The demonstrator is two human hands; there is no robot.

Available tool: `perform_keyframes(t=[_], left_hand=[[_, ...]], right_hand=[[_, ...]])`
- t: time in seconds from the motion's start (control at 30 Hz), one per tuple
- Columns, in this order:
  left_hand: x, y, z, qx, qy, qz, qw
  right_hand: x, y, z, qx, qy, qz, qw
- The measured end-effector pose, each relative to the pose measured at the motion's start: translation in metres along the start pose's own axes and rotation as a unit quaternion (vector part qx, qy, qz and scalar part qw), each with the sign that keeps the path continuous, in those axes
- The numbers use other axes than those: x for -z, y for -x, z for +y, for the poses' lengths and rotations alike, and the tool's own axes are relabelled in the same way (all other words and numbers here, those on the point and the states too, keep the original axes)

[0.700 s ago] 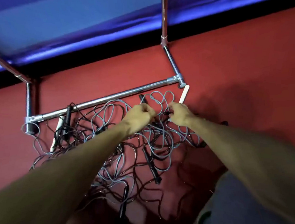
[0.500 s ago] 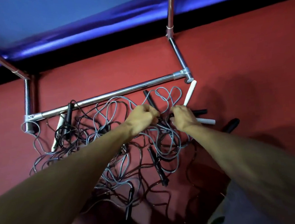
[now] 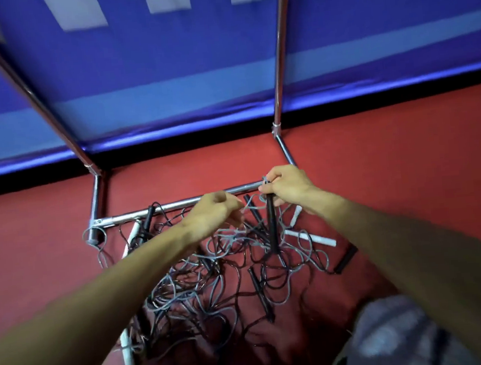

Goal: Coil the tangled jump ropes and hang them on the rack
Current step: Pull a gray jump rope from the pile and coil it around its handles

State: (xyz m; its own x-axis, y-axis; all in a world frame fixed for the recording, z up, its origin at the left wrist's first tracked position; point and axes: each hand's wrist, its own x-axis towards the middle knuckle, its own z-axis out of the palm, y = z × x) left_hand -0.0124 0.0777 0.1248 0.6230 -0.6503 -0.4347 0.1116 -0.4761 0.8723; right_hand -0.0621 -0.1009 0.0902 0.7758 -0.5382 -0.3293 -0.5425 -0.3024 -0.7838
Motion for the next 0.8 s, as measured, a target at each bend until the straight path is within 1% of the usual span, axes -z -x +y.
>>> perform_keyframes(t=[0.1,0.17,0.27,0.37,0.47,0.53,0.57,0.6,0.7,0.73,0.8], left_hand=[[0.014,0.040,0.026,-0.030,-0.009,0.028,0.999],[0.020,0.068,0.043,-0.058,-0.027,0.044,0.997],[0.026,0.110,0.064,-0.090,-0.049,0.069,0.992],[0.025,0.144,0.070,-0.105,-0.001,0.079,0.991],[0.020,0.165,0.067,-0.151,0.017,0.082,0.985],[0.020,0.171,0.068,-0.188,-0.007,0.086,0.978],[0.022,0.173,0.068,-0.201,-0.016,0.088,0.976],[0.025,0.174,0.069,-0.217,-0.046,0.095,0.971],[0.041,0.170,0.069,-0.243,-0.207,0.156,0.935],[0.044,0.171,0.068,-0.239,-0.224,0.175,0.928],[0.045,0.171,0.070,-0.226,-0.194,0.187,0.936]], right_hand=[[0.016,0.044,-0.053,0.020,-0.143,-0.070,0.987],[0.026,0.074,-0.084,0.056,-0.200,-0.088,0.974],[0.042,0.115,-0.119,0.106,-0.250,-0.091,0.958],[0.051,0.148,-0.138,0.156,-0.278,-0.090,0.944],[0.045,0.168,-0.138,0.198,-0.297,-0.080,0.931],[0.039,0.176,-0.142,0.210,-0.290,-0.060,0.932],[0.037,0.179,-0.145,0.218,-0.269,-0.052,0.937],[0.038,0.179,-0.147,0.228,-0.236,-0.031,0.944],[0.042,0.163,-0.138,0.237,-0.098,0.079,0.963],[0.040,0.160,-0.133,0.230,-0.073,0.104,0.965],[0.034,0.154,-0.123,0.233,-0.037,0.118,0.964]])
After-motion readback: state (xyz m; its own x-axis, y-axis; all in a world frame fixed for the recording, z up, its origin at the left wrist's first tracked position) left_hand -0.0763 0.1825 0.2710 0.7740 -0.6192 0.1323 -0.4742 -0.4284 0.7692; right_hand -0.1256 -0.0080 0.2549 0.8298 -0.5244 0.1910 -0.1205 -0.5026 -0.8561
